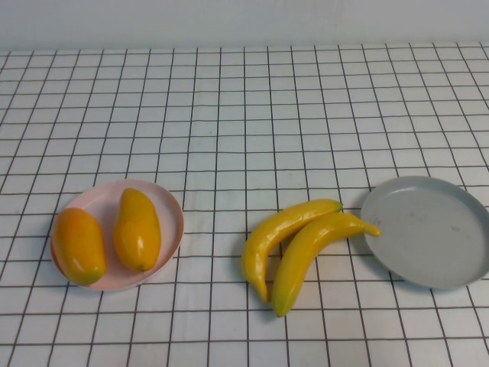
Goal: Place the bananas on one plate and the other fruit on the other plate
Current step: Put another type of fruit in the right plate
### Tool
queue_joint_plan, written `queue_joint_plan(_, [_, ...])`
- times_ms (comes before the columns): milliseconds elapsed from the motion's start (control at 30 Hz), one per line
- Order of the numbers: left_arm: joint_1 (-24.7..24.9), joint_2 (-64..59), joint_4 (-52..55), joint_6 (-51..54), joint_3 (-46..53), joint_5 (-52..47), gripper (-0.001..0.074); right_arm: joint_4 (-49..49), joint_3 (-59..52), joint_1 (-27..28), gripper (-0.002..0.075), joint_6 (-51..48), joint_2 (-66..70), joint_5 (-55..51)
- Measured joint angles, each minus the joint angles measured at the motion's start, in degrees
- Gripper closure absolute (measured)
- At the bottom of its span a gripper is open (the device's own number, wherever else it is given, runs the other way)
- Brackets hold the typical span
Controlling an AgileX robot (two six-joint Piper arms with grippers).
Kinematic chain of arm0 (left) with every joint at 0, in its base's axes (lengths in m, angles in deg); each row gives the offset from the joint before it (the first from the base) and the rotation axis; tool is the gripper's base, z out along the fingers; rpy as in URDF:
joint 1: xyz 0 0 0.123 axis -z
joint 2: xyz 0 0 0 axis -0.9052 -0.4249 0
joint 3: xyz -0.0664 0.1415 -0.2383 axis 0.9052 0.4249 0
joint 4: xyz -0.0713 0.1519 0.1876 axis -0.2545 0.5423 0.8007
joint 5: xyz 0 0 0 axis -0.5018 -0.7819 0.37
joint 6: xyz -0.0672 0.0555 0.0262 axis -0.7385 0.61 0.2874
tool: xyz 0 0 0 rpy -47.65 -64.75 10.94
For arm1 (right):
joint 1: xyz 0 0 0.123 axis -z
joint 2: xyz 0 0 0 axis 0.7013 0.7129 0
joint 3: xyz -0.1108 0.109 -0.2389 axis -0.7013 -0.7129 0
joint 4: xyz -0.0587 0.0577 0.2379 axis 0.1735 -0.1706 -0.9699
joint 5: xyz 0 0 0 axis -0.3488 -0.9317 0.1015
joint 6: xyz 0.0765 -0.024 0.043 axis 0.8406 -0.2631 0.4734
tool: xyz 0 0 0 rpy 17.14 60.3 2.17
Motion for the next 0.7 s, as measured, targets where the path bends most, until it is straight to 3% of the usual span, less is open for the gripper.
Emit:
queue_joint_plan(300, [0.0,0.0,0.0,0.0,0.0,0.0,0.0738,-10.0,18.2,-1.7,0.0742,-10.4,26.8,-18.5])
queue_joint_plan(700, [0.0,0.0,0.0,0.0,0.0,0.0,0.0738,-4.0,20.2,-18.1,0.0742,-2.5,44.9,-18.0])
